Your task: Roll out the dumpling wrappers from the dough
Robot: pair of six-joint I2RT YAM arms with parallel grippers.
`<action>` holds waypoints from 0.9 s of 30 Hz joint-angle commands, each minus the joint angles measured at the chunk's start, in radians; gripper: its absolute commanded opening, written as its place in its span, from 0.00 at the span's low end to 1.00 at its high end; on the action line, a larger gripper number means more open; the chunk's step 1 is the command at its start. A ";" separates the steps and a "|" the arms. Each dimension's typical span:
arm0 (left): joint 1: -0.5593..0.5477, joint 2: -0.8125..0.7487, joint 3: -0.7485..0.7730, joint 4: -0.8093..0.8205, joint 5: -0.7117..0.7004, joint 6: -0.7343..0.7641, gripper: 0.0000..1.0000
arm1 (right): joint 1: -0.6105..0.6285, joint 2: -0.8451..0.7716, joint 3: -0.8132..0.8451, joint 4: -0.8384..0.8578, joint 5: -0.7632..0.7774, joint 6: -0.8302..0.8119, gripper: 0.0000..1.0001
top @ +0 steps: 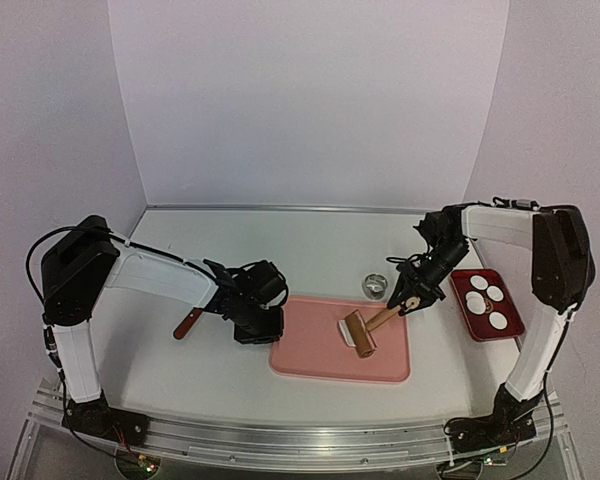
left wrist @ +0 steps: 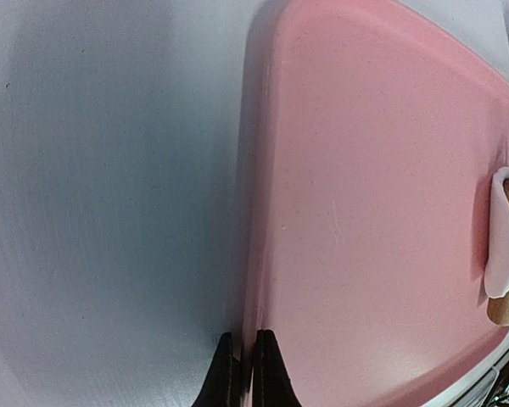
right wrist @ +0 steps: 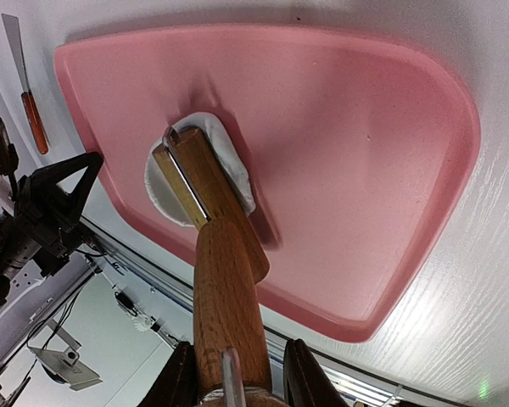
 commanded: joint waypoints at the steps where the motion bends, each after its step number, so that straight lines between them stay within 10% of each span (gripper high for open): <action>1: 0.022 0.038 -0.002 -0.130 -0.030 0.005 0.00 | -0.061 0.112 -0.058 -0.017 0.662 0.054 0.00; 27: 0.042 0.047 0.018 -0.154 -0.030 0.002 0.00 | -0.153 0.180 -0.016 -0.020 0.669 0.016 0.00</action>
